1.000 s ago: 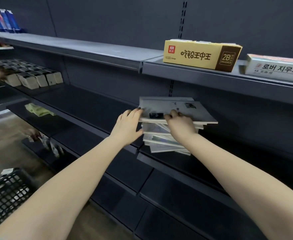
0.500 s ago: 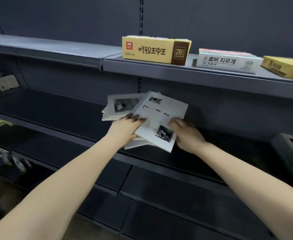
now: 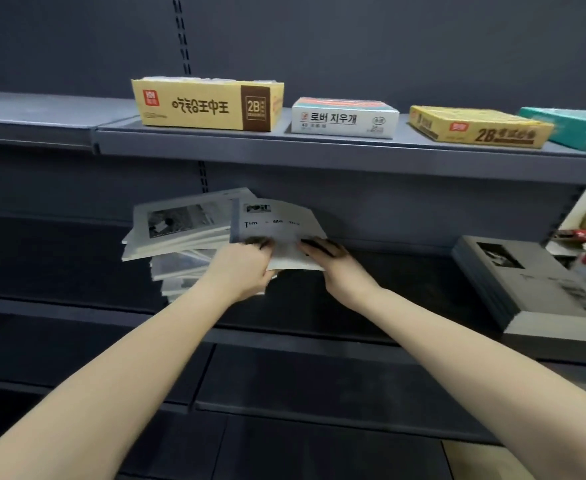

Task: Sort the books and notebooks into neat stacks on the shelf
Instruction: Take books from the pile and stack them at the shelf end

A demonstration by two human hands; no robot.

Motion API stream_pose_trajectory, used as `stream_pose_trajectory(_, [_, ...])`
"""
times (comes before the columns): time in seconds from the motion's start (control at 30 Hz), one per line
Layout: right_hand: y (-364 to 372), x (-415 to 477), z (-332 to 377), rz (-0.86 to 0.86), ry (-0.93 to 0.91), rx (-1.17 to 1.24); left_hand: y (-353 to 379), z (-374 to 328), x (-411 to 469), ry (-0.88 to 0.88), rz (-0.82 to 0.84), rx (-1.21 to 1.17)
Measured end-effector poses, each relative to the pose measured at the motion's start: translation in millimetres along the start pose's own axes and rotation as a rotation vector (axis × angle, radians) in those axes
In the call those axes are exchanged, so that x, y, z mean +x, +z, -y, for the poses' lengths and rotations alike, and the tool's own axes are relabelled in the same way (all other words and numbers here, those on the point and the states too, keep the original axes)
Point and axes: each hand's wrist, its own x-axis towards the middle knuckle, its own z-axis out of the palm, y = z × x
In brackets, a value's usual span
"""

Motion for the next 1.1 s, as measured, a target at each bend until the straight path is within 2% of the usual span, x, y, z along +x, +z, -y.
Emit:
stream_pose_trajectory(0.17, [-17.3, -23.9, -19.0, -0.090, -0.004, -0.075, 4.9, -28.4, 12.4, 0.268, -0.028, -0.240])
stream_pose_trajectory(0.4, [-53.9, -68.5, -64.6, -0.133, 0.086, -0.228, -4.1, -93.4, 39.7, 0.300, 0.004, -0.324])
stream_pose_trajectory(0.9, [-124.0, -227.4, -145.7, -0.124, 0.491, -0.369, -45.5, -274.5, 79.5, 0.640, 0.073, -0.405])
stream_pose_trajectory(1.0, [-138.0, -258.6, -147.6, -0.042, 0.617, -0.362, -50.2, -309.2, 82.7, 0.699, 0.117, -0.379])
stream_pose_trajectory(1.1, [-143.8, -284.6, -153.4, 0.123, 0.743, -0.233, -52.2, -342.2, 81.8, 0.770, 0.202, -0.290])
